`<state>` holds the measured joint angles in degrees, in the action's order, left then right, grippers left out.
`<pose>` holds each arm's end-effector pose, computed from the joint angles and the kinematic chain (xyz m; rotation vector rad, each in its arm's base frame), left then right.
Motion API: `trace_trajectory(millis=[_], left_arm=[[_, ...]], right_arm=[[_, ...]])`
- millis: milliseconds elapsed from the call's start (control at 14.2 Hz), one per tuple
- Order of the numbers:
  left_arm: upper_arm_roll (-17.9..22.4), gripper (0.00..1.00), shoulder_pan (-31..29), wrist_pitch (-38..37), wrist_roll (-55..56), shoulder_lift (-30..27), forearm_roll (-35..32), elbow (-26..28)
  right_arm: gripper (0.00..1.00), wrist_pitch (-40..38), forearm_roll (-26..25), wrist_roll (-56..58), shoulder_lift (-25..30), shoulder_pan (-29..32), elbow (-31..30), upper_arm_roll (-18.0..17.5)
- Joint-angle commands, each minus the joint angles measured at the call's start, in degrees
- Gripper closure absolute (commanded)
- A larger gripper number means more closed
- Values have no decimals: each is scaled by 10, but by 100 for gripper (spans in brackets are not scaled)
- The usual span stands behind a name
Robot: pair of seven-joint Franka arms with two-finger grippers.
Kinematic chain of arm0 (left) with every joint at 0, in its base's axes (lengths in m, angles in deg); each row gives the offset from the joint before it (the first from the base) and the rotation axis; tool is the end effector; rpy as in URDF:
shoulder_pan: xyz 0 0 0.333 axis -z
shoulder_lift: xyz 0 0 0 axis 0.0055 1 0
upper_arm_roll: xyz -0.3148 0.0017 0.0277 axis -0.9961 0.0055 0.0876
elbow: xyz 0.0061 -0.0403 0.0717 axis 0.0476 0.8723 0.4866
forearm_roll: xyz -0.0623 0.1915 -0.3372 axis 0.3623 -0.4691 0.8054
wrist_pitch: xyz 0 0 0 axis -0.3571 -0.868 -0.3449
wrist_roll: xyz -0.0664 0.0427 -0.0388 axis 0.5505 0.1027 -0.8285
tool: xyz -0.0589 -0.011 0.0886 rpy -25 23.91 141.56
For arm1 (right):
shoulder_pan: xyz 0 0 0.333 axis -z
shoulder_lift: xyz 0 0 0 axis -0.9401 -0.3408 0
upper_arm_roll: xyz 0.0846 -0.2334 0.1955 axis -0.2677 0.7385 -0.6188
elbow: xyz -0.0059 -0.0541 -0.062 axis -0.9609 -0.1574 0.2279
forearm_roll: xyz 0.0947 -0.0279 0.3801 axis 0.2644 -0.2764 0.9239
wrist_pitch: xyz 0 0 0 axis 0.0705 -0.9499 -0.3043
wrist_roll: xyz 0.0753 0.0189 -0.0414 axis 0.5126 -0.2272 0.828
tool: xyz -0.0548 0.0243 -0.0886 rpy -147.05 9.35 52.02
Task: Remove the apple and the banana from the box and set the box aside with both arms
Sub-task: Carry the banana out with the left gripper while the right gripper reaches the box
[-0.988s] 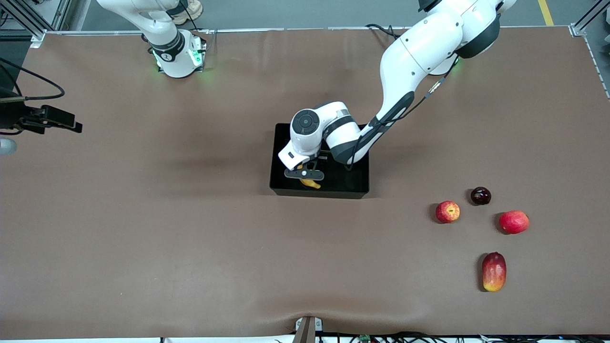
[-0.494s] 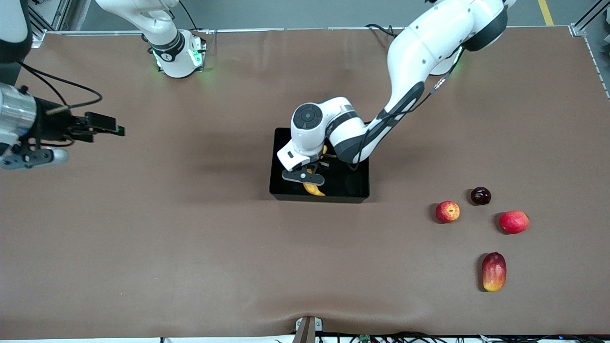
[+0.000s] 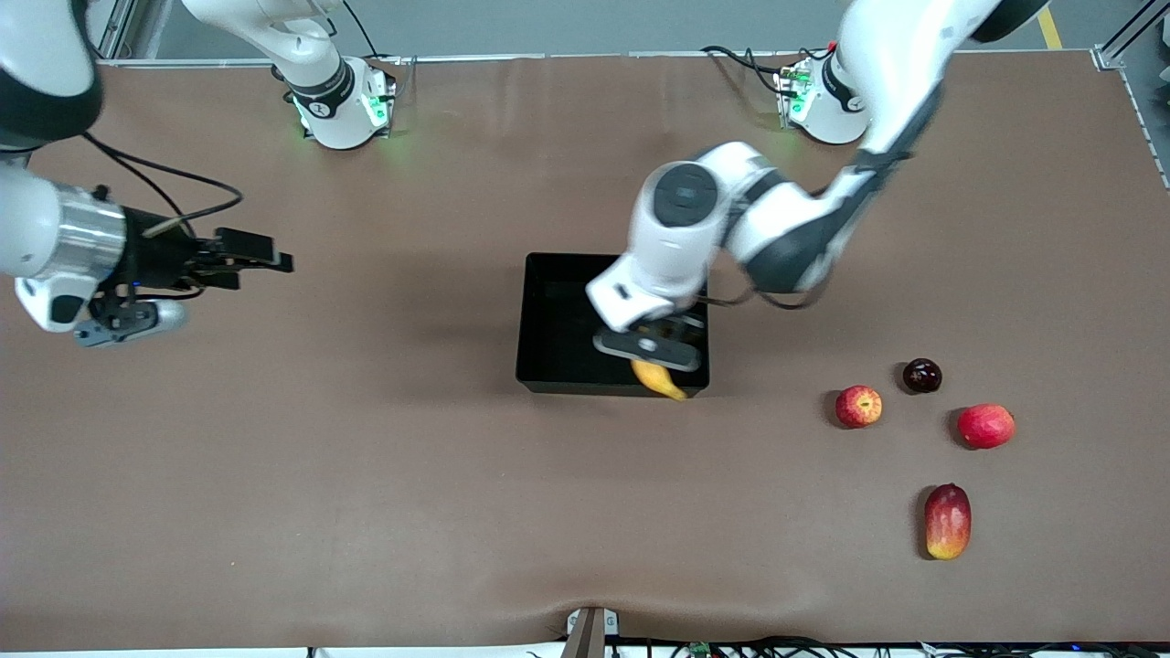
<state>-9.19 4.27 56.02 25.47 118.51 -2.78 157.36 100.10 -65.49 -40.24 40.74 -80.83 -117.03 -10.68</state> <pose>0.5819 -0.3944 0.3988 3.0748 -0.4090 0.1094 0.5917 0.0996 0.5571 -2.7373 -0.1083 0.2925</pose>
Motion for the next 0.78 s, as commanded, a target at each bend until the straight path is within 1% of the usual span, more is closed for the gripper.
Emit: trace_trajectory(millis=[0,141,212,353,494,564,705], left_arm=[[-9,100,-73,-13,-111,-17,28,16],[-8,100,-118,-15,-170,-15,27,16],[-7,100,-138,-15,-199,-14,25,16],[-4,100,-180,-15,-246,-8,21,16],[-3,100,-220,-14,-303,20,21,16],[0,100,-224,-10,-339,28,14,16],[47,100,-219,-6,-412,45,-21,3]], right_arm=[[0,22,5,-104,-25,-57,9,3],[0,54,-5,-156,-55,-87,4,3],[0,60,-16,-161,-77,-101,4,3],[0,84,-31,-165,-102,-129,2,3],[0,117,-32,-176,-130,-152,-4,3],[0,133,-32,-176,-150,-171,-5,3],[0,175,-32,-177,-190,-203,-6,3]])
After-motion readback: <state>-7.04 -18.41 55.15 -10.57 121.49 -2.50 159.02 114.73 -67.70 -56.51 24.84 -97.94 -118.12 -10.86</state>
